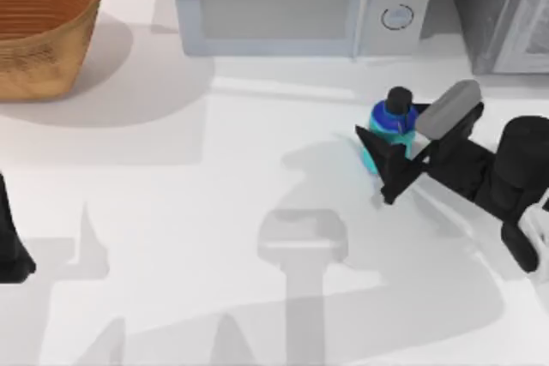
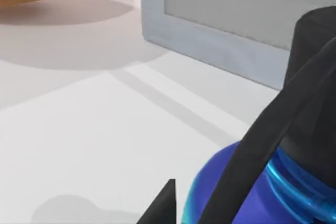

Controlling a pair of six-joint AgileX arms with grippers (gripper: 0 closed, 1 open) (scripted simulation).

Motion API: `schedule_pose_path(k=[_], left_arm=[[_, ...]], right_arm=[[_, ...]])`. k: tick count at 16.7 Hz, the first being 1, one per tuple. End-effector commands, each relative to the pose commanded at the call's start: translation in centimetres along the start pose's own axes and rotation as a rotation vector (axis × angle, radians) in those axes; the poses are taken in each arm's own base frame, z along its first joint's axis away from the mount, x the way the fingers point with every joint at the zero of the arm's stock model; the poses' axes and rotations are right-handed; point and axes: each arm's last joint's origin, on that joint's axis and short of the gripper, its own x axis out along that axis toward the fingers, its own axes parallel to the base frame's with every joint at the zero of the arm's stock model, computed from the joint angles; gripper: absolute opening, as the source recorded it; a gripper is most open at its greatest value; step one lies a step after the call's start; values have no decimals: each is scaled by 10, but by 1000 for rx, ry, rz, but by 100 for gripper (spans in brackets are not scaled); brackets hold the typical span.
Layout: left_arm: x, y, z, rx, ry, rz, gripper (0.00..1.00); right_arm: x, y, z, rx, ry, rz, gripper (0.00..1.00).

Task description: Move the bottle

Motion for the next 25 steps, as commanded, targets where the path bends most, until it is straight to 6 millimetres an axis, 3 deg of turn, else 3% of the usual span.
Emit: schedule_pose_path(k=[3, 5, 8, 11, 14, 17, 21, 25], left_arm=[[0, 0, 0, 0, 0, 0, 100], [0, 0, 0, 0, 0, 0, 100], [0, 0, 0, 0, 0, 0, 100], [0, 0, 0, 0, 0, 0, 100], [0, 0, 0, 0, 0, 0, 100], [0, 0, 0, 0, 0, 0, 100], [0, 0, 0, 0, 0, 0, 100], [0, 0, 0, 0, 0, 0, 100]], right_arm=[[-17, -40, -5, -8, 60, -10, 0], [-43, -79, -9, -20, 99, -32, 0], [-104, -142, -8, -40, 129, -56, 0], [-177, -185, -1, -33, 100, -40, 0], [-235, -201, 7, -20, 34, -31, 0], [-266, -202, 7, 9, -10, -34, 0], [-269, -202, 7, 15, -15, -34, 0], [-257, -201, 1, 38, -9, -16, 0]])
